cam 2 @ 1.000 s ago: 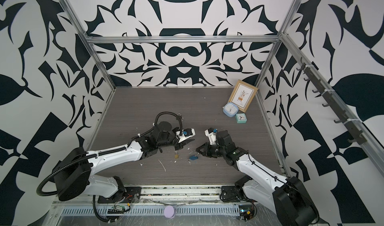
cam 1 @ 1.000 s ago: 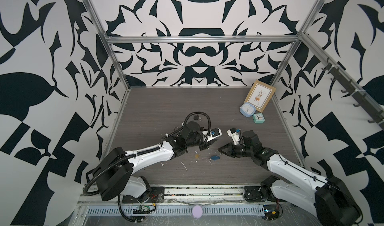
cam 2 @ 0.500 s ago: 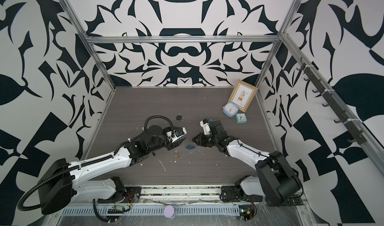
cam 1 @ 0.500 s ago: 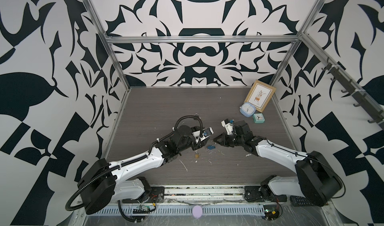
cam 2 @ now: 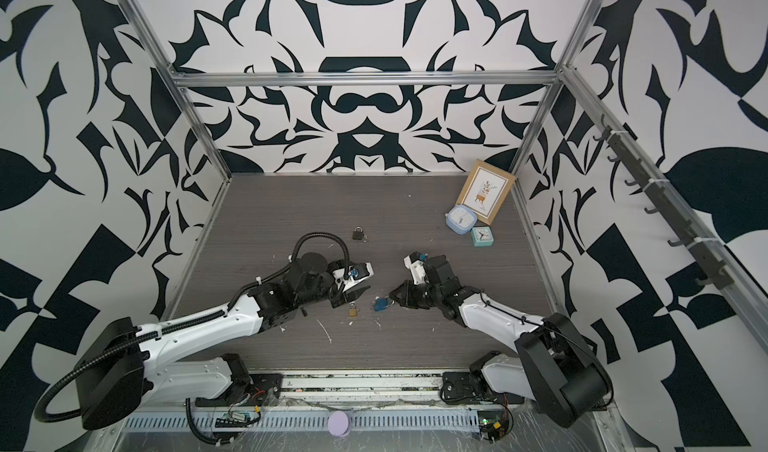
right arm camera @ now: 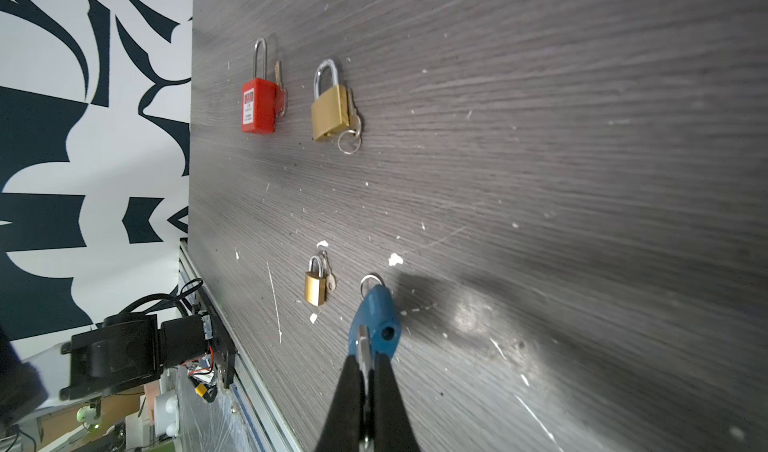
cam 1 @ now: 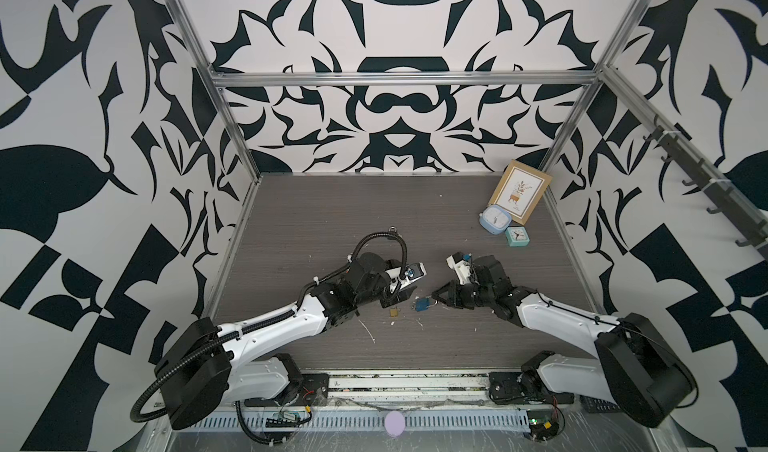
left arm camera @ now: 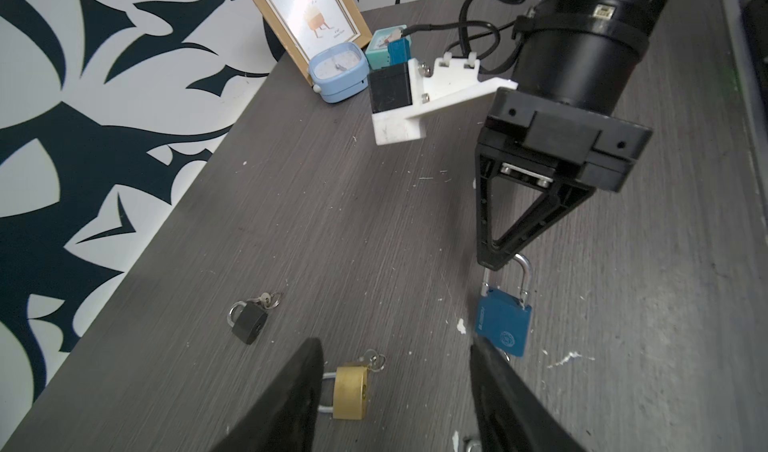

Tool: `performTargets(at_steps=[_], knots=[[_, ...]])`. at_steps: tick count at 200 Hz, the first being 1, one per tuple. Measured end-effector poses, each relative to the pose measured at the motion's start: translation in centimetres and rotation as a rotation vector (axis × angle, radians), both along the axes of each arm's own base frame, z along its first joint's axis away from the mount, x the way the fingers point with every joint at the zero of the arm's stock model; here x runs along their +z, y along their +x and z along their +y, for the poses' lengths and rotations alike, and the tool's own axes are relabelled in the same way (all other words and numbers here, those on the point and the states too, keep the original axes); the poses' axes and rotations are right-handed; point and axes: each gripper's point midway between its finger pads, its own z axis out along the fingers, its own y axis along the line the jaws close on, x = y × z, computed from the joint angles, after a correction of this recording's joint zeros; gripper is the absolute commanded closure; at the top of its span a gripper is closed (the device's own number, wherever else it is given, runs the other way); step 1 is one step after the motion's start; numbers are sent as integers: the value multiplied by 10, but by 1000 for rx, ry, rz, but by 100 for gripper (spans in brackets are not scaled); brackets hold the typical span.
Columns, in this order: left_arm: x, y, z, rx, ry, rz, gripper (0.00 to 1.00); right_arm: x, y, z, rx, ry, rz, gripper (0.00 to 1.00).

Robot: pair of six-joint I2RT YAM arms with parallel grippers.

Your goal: Lock with the key

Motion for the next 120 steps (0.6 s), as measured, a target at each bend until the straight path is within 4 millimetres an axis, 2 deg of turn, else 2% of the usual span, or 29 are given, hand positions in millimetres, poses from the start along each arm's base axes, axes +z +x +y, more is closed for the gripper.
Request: performTargets(at_steps=[25, 52, 73, 120], knots=[[-2, -5, -1, -21, 18, 27, 41, -5, -3, -2, -3, -8, 10, 99], [-2, -9, -2, -41, 33, 58, 41, -11, -2, -5, -18, -28, 16, 93], [-5, -11, -5, -53, 53, 92, 40, -17, 0, -9, -38, -52, 23, 84], [-43, -22, -9, -62, 173, 181, 36, -30, 3, -20, -92, -121, 42, 68]])
